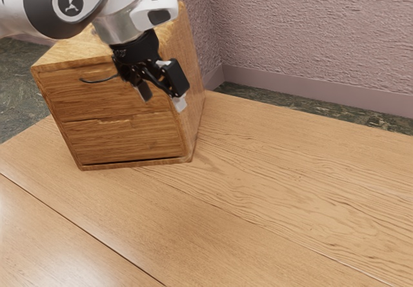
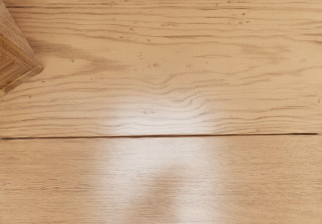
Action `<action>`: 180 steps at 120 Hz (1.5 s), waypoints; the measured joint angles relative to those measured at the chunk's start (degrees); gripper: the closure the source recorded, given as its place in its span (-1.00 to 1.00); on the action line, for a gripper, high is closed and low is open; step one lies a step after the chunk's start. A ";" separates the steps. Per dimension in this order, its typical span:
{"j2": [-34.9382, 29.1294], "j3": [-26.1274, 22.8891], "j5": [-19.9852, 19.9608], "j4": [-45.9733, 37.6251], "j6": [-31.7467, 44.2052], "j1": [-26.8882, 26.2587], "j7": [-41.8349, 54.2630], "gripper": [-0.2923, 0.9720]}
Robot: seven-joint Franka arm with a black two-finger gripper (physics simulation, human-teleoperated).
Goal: Pull the drawer handle with one arm to open the drawer
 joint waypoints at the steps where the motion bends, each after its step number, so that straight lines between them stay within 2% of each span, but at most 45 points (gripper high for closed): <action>1: 0.00 0.20 0.02 0.21 0.01 -0.20 0.07 -0.52; 26: 0.07 1.88 -0.77 1.54 -0.13 -1.47 1.49 -0.51; 34: -1.06 2.51 -1.88 7.53 -2.23 -2.05 0.07 -0.51; 43: -2.20 2.36 -2.68 11.35 -4.62 -0.30 -5.99 -0.50; 58: -2.21 2.93 -3.83 12.61 -6.73 8.45 -19.13 -0.50; 76: -1.71 6.16 -4.17 12.42 -8.01 15.35 -33.32 -0.51; 86: -1.64 7.45 -4.31 12.12 -8.43 16.78 -39.73 -0.51; 98: -2.33 9.55 -4.79 11.56 -8.94 15.24 -46.35 -0.51; 105: -8.57 10.03 -4.70 4.47 -7.97 11.99 -50.25 -0.51; 109: -14.38 9.74 -4.40 -3.73 -5.97 12.49 -52.47 -0.50; 114: -20.75 7.55 -3.85 -13.35 -2.96 17.19 -55.07 -0.50; 120: -28.44 1.56 -3.24 -24.01 0.95 27.60 -57.96 -0.50; 127: -32.47 -1.05 -2.98 -30.67 5.05 32.93 -61.03 -0.50; 146: -34.77 -6.60 -3.99 -37.55 14.44 35.20 -68.01 -0.50; 180: -30.79 -11.84 -7.06 -38.53 25.97 35.96 -76.79 -0.50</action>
